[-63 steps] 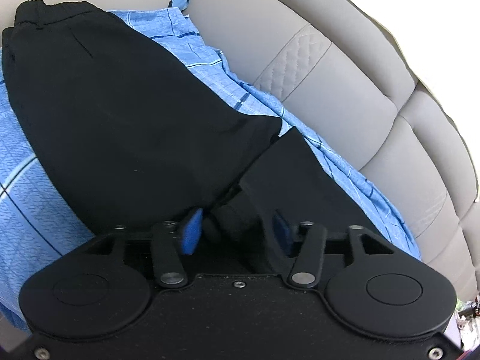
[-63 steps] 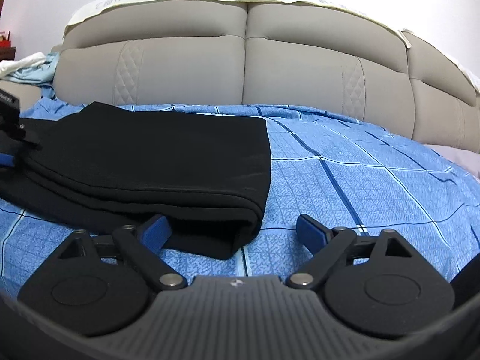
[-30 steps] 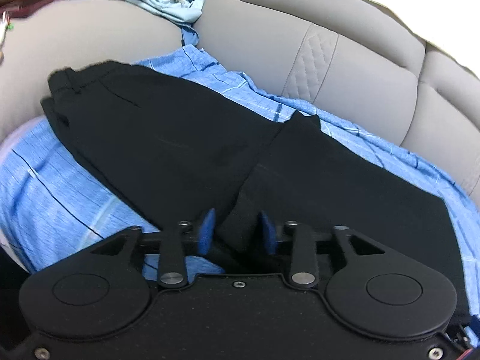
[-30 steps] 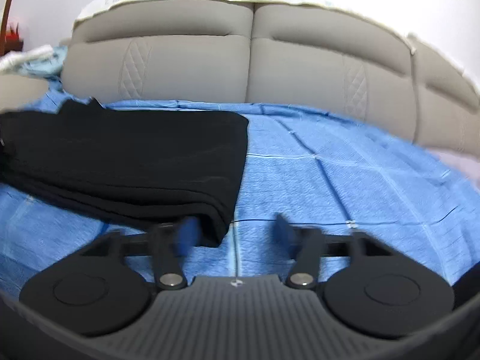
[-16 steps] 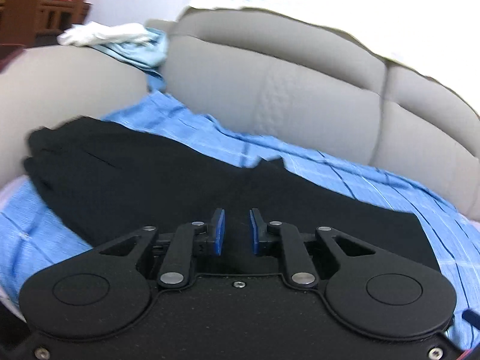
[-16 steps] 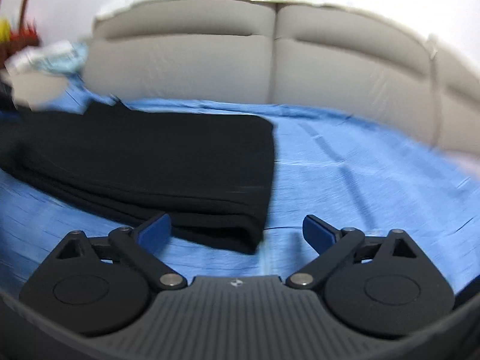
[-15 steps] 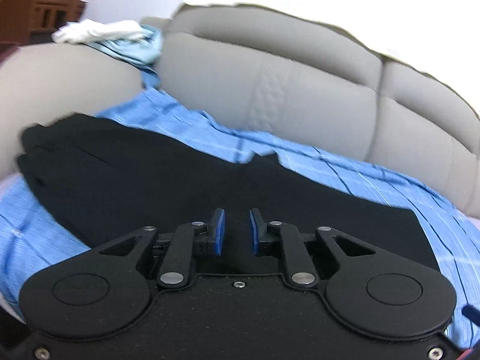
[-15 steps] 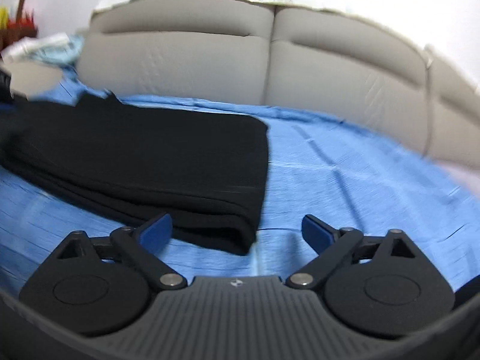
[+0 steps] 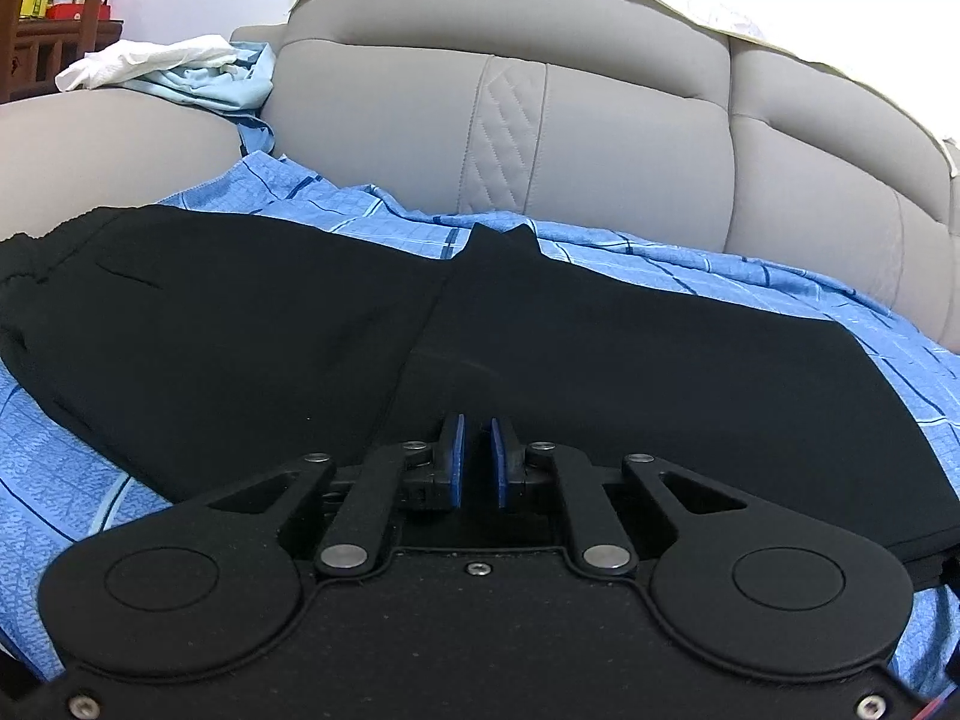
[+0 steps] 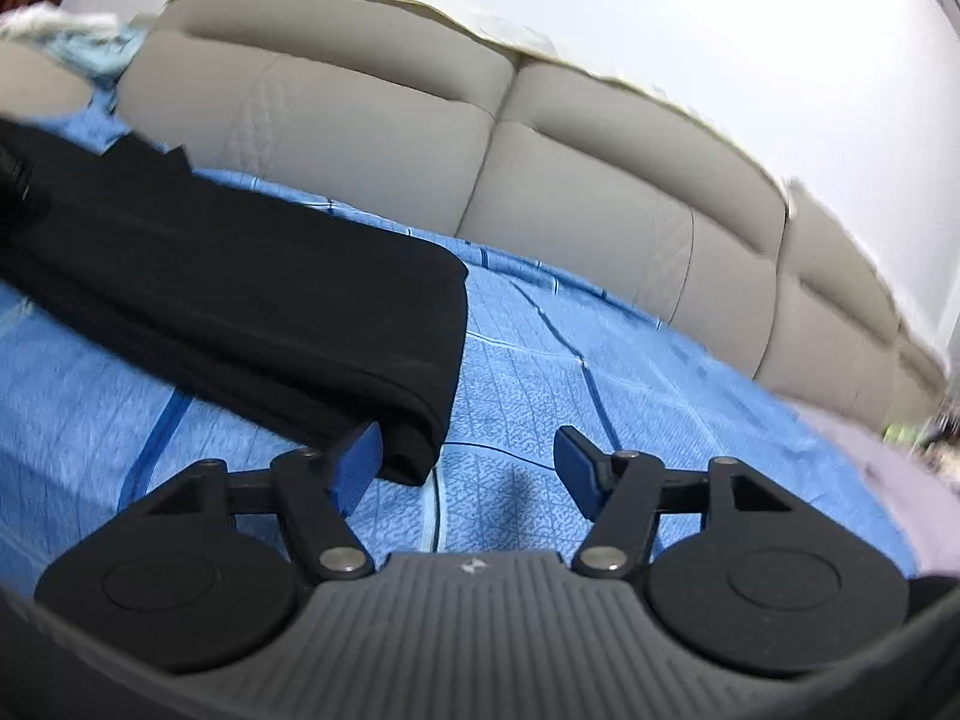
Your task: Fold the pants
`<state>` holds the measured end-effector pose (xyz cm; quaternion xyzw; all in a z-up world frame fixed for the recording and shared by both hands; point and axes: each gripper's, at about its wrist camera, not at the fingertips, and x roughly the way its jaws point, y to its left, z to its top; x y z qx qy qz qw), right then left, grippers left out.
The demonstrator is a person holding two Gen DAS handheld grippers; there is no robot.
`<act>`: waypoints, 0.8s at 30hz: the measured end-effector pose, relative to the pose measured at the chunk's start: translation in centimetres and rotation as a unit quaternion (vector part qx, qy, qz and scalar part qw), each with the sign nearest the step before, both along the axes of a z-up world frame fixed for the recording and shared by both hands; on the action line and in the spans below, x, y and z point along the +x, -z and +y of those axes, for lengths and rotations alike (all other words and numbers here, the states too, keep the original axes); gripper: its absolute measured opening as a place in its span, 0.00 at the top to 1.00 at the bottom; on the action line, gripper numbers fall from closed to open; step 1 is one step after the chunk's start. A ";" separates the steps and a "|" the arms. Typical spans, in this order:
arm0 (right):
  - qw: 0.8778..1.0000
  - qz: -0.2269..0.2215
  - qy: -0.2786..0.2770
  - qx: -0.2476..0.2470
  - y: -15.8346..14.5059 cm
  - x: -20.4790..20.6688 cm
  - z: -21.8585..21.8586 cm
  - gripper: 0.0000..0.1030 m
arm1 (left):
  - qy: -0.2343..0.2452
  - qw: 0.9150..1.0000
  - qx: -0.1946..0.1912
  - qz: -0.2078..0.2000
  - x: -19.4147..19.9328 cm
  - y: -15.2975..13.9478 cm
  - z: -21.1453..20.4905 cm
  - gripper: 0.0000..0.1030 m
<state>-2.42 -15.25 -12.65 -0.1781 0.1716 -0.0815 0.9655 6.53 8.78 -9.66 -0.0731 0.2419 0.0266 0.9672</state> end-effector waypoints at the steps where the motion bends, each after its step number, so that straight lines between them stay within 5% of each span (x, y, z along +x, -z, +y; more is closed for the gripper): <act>1: 1.000 -0.002 -0.002 -0.012 0.1 -0.2 0.4 0.28 | 0.001 1.000 0.000 -0.001 -0.1 0.0 0.1 0.89; 6: 0.999 -0.015 0.002 -0.047 0.6 0.0 1.0 0.25 | 0.006 1.000 0.011 -0.006 -0.1 0.1 0.0 0.89; 12: 1.000 -0.030 -0.002 -0.007 0.2 2.6 0.4 0.25 | 0.002 1.000 0.006 -0.011 -0.4 0.3 -0.1 0.89; 17: 0.997 -0.023 -0.015 0.077 0.1 3.9 -0.8 0.47 | 0.006 1.000 0.007 -0.011 -0.5 0.2 0.0 0.89; 18: 0.998 -0.026 -0.002 0.057 0.2 3.9 -0.8 0.53 | 0.009 1.000 0.004 -0.010 -0.5 0.2 0.1 0.89; 24: 0.998 -0.030 0.006 -0.057 0.8 3.0 -0.9 0.53 | 0.026 1.000 -0.004 -0.005 -0.4 0.3 -0.4 0.92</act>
